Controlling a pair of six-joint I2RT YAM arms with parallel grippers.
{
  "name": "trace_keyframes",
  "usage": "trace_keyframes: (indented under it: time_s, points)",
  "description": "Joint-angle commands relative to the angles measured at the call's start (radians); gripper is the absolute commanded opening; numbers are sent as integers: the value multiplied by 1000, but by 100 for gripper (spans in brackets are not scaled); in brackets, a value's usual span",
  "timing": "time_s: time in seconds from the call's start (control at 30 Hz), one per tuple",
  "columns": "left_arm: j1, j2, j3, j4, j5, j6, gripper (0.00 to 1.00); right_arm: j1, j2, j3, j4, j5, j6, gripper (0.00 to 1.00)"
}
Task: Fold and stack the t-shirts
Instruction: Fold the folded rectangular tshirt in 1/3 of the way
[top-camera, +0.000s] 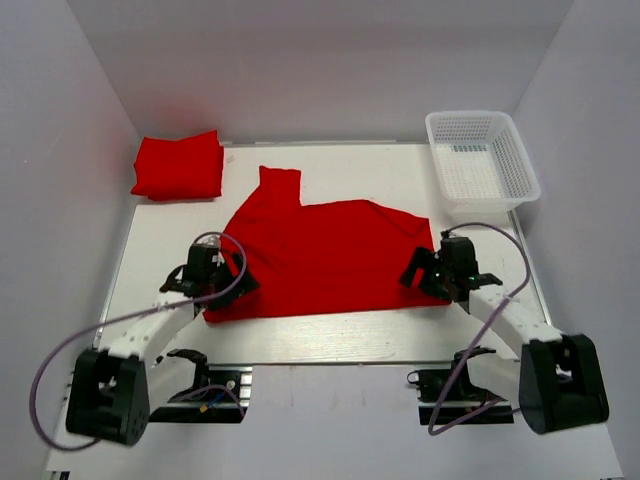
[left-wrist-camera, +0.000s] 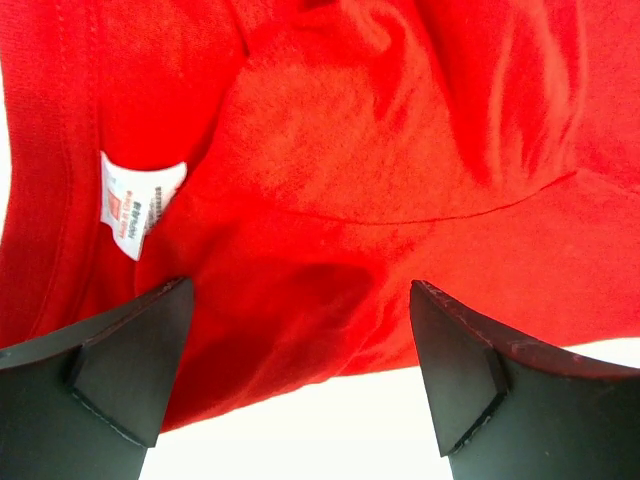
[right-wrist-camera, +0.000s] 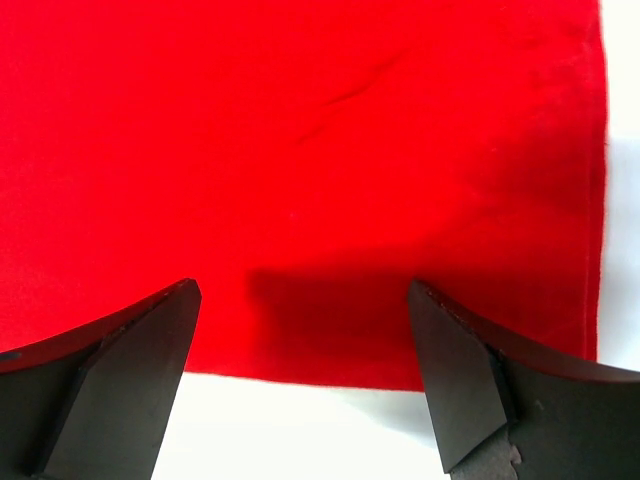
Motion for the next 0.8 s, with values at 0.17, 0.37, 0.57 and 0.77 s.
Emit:
trace_keyframes:
  time_s: [0.17,0.37,0.57,0.77]
  points:
    - [-27,-485,-89,-363,212,-160,100,2,-377,-122,-293,-55,50,90]
    - [-27,-357,211,-496,-61,-83,100,5,-376,24,-368,19,-32,90]
    - [-27,16,435,-279,-29,96,100,5,-246,174,-318,25,-105,90]
    - [-7,590,913,-330,-150,188,100,1,-68,314,-286,59,-133,90]
